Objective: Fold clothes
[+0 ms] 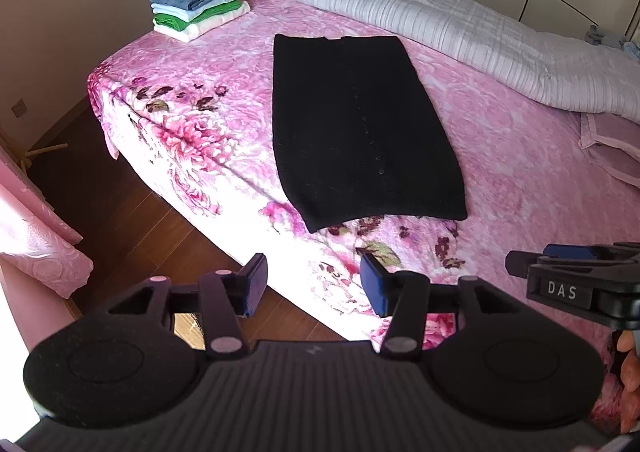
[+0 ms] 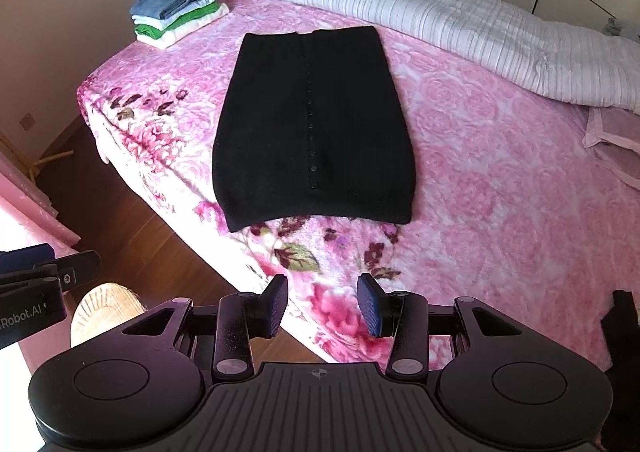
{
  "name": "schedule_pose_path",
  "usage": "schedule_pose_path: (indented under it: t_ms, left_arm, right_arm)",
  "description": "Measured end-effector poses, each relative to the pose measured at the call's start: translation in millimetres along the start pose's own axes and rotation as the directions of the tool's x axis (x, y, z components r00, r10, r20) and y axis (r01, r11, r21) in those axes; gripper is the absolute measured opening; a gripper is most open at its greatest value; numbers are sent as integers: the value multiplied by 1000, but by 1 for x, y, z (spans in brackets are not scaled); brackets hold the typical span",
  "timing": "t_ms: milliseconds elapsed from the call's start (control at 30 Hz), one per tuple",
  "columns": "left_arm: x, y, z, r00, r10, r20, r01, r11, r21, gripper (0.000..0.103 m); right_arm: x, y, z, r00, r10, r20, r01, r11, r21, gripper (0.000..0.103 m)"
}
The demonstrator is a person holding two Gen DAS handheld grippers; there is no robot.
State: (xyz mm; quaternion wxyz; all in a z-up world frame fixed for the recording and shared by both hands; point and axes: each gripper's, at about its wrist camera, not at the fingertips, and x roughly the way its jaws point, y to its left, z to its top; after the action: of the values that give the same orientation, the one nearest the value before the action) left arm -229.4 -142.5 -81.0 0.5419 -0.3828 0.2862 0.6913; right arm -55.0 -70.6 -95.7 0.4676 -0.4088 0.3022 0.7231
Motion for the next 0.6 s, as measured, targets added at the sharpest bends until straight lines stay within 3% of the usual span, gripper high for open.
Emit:
schedule_pose_path:
  t_ms: [600]
  left_arm:
    - [35,-2,13,998,-12,-64,12,1000,-10,47]
  right_arm:
    - [16,-15,17,1000,14,-16,-13,1000,18,42]
